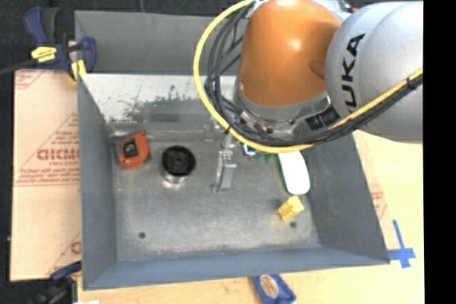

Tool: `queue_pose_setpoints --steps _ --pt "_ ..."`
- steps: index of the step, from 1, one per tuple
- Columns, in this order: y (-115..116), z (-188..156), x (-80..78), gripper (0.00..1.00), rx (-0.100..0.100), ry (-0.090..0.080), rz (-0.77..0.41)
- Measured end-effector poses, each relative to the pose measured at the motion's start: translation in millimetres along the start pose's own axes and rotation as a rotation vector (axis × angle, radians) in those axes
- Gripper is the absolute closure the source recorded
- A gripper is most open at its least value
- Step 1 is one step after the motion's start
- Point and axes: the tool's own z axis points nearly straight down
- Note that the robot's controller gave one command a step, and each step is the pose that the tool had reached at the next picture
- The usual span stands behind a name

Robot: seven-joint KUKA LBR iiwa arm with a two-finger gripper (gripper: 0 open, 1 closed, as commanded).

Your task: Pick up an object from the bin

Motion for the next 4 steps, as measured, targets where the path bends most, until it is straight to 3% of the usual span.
queue_pose_setpoints --steps 1,2,3,4 --pt "26.9 -4.8 -9.3 0.0 -0.001 -0.003 0.09" --pt "37.9 6.3 16.9 0.0 0.0 -0.001 -0.004" --pt "41.6 14.8 14.1 0.0 -0.001 -0.002 -0.119" --pt "38.7 32.8 2.6 0.0 -0.001 -0.001 0.074"
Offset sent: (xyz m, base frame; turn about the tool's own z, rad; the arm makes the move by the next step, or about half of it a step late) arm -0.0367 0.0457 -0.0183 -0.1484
